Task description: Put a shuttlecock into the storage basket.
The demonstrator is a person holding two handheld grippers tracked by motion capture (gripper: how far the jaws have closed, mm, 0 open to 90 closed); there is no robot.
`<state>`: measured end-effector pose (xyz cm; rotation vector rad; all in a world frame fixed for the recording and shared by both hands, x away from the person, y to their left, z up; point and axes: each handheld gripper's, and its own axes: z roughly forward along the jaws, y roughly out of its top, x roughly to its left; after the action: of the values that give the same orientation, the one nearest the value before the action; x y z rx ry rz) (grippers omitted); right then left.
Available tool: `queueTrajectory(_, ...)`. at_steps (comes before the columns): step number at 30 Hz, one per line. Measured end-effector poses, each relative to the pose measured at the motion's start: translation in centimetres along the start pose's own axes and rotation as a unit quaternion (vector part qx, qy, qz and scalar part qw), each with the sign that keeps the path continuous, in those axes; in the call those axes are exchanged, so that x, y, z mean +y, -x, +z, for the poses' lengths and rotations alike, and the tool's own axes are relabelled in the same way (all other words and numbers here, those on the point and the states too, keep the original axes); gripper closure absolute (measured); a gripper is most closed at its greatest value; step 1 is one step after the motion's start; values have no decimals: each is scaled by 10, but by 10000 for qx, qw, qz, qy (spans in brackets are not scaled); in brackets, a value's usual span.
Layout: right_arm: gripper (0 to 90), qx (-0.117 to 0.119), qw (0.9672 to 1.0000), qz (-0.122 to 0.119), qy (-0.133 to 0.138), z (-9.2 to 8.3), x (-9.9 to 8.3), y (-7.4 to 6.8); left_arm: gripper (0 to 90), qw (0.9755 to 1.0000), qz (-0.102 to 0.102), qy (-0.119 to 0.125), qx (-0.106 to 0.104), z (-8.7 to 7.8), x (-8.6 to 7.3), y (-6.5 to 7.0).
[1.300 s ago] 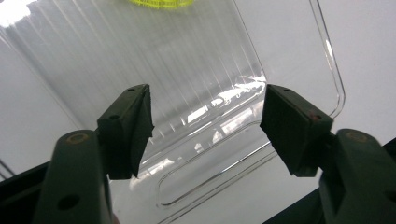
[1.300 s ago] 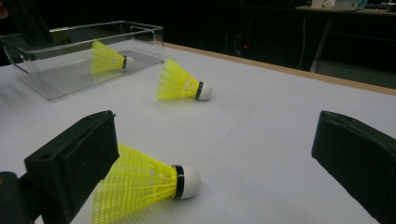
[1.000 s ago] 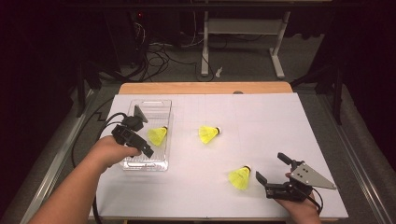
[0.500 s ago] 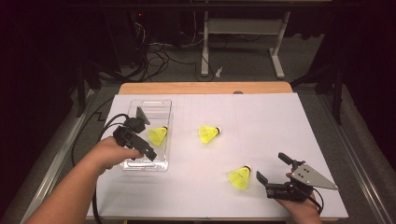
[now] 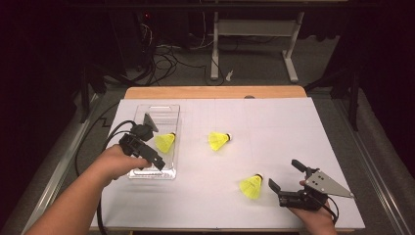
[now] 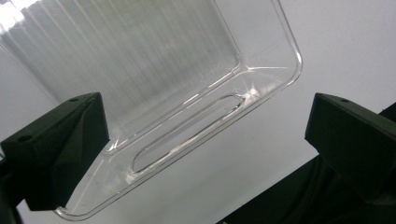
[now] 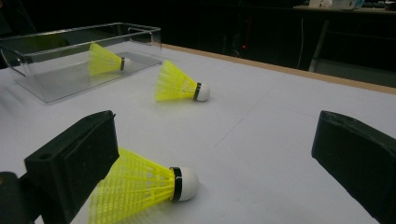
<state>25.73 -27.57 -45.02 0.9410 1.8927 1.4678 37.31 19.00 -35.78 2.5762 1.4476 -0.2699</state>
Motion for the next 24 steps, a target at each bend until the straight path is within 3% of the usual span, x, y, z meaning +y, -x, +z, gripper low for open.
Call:
queueTrajectory(6,12,-32,10000,-5,6,-1,-1,2,8,9998,180,-28,6,3,1,11)
queueTrajectory(24,12,-6,10000,-64,-42,2,-1,-1,8,9989,448,60,-105,3,13,38)
